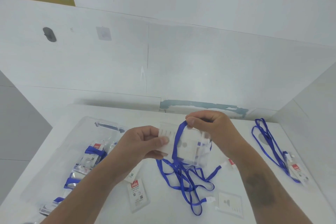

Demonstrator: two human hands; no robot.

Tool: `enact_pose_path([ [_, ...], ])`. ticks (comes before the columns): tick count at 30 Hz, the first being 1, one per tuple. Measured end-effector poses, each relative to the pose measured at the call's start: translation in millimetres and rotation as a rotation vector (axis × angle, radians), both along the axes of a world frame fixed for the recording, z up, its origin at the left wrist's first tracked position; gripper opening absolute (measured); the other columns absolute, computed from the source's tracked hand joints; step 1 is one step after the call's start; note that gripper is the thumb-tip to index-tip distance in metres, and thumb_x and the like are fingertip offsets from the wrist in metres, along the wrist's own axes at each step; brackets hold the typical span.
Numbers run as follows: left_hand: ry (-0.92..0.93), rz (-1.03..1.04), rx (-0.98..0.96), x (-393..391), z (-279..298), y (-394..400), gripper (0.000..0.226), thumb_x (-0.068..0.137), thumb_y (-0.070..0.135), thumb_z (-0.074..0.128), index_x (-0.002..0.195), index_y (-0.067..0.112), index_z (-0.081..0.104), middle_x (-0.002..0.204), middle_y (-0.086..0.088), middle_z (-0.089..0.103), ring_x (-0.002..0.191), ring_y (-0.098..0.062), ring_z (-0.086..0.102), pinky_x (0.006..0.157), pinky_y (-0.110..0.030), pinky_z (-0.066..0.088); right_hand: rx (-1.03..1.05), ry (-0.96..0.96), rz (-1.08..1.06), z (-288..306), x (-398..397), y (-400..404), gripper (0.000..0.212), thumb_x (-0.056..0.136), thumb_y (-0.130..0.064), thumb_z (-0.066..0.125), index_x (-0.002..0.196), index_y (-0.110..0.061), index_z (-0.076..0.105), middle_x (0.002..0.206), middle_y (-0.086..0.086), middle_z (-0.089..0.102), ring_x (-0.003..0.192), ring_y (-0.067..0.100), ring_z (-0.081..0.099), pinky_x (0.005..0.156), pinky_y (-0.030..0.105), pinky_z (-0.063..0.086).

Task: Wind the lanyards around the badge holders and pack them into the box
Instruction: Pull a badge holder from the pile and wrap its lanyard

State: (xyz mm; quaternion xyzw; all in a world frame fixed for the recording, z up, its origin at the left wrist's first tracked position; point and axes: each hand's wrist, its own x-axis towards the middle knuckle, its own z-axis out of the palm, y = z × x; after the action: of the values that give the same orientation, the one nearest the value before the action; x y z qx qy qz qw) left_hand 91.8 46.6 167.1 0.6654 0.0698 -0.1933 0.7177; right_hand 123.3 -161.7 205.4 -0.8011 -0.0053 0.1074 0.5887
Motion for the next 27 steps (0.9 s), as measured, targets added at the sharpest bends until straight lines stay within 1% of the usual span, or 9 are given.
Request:
enact_pose_path([
  [2, 0.044, 0.044, -0.164, 0, -1, 0, 0.019, 0.073, 0.020, 0.074, 0.086, 0.006, 0.071, 0.090, -0.018, 0.075, 0.074, -0.023, 0.072, 0.064, -0.025, 0.060, 0.066, 0.078, -0.054, -21, -5, 6, 0.038, 0.089, 0.007, 0.057, 0.071, -0.021, 0.076, 0.073, -0.003, 0.074, 0.069, 0.009, 0.068, 0.068, 0.021, 0.053],
  [3, 0.062, 0.082, -0.220, 1, -2, -1, 0.020, 0.072, 0.020, 0.074, 0.087, 0.006, 0.072, 0.094, -0.020, 0.075, 0.076, -0.024, 0.072, 0.066, -0.027, 0.061, 0.034, 0.107, -0.067, -31, -10, 11, 0.044, 0.087, 0.013, 0.050, 0.066, -0.019, 0.072, 0.064, -0.003, 0.068, 0.059, 0.012, 0.062, 0.059, 0.019, 0.050],
  [6, 0.112, 0.284, -0.272, 9, -8, -5, 0.011, 0.082, 0.015, 0.072, 0.089, 0.007, 0.070, 0.093, -0.015, 0.076, 0.077, -0.022, 0.073, 0.075, -0.032, 0.061, -0.071, 0.124, -0.052, -54, -28, 31, 0.044, 0.094, -0.008, 0.054, 0.055, -0.023, 0.065, 0.052, 0.002, 0.050, 0.044, 0.009, 0.030, 0.045, 0.021, 0.029],
  [9, 0.072, 0.431, 0.000, 17, -15, -7, 0.004, 0.089, 0.016, 0.071, 0.089, 0.013, 0.068, 0.087, -0.007, 0.077, 0.074, -0.019, 0.075, 0.075, -0.033, 0.061, -0.180, 0.008, 0.088, -63, -47, 46, 0.041, 0.100, -0.033, 0.048, 0.059, -0.029, 0.054, 0.057, -0.007, 0.048, 0.050, 0.006, 0.032, 0.054, 0.019, 0.032],
  [11, -0.035, 0.426, 0.241, 18, -21, -6, 0.009, 0.089, 0.021, 0.071, 0.084, 0.022, 0.064, 0.085, 0.000, 0.075, 0.068, -0.013, 0.074, 0.068, -0.026, 0.060, -0.426, -0.114, 0.201, -65, -52, 46, 0.036, 0.101, -0.041, 0.041, 0.066, -0.035, 0.045, 0.064, -0.009, 0.046, 0.062, 0.007, 0.042, 0.062, 0.020, 0.037],
  [16, -0.204, 0.238, 0.575, 12, -31, -3, 0.017, 0.090, 0.030, 0.069, 0.077, 0.034, 0.059, 0.078, 0.013, 0.072, 0.074, -0.007, 0.070, 0.073, -0.031, 0.060, -0.731, -0.315, 0.212, -35, -38, 28, 0.023, 0.099, -0.045, 0.044, 0.102, -0.037, 0.066, 0.092, -0.015, 0.063, 0.087, 0.004, 0.056, 0.079, 0.021, 0.046],
  [21, -0.179, 0.027, 0.459, 0, -25, -2, 0.009, 0.091, 0.021, 0.068, 0.083, 0.026, 0.068, 0.077, 0.012, 0.076, 0.070, -0.006, 0.071, 0.070, -0.026, 0.059, -0.558, -0.249, 0.161, -11, -16, 11, 0.010, 0.089, -0.039, 0.065, 0.091, -0.038, 0.075, 0.090, -0.030, 0.069, 0.087, -0.006, 0.063, 0.074, 0.016, 0.049],
  [24, -0.085, -0.079, 0.316, -4, -16, 2, 0.003, 0.090, 0.016, 0.069, 0.087, 0.016, 0.069, 0.082, 0.007, 0.077, 0.072, -0.010, 0.072, 0.068, -0.024, 0.059, -0.300, -0.122, 0.131, -4, -7, 4, 0.005, 0.086, -0.027, 0.073, 0.085, -0.029, 0.078, 0.081, -0.017, 0.074, 0.081, -0.003, 0.068, 0.073, 0.010, 0.050],
  [27, 0.008, -0.072, 0.081, -7, -9, 6, 0.009, 0.089, 0.009, 0.068, 0.082, 0.013, 0.073, 0.082, -0.005, 0.078, 0.068, -0.015, 0.072, 0.067, -0.025, 0.059, -0.054, -0.006, 0.033, -11, -3, 3, 0.008, 0.086, -0.014, 0.074, 0.082, -0.019, 0.079, 0.075, -0.004, 0.076, 0.067, 0.001, 0.067, 0.060, 0.009, 0.047],
])
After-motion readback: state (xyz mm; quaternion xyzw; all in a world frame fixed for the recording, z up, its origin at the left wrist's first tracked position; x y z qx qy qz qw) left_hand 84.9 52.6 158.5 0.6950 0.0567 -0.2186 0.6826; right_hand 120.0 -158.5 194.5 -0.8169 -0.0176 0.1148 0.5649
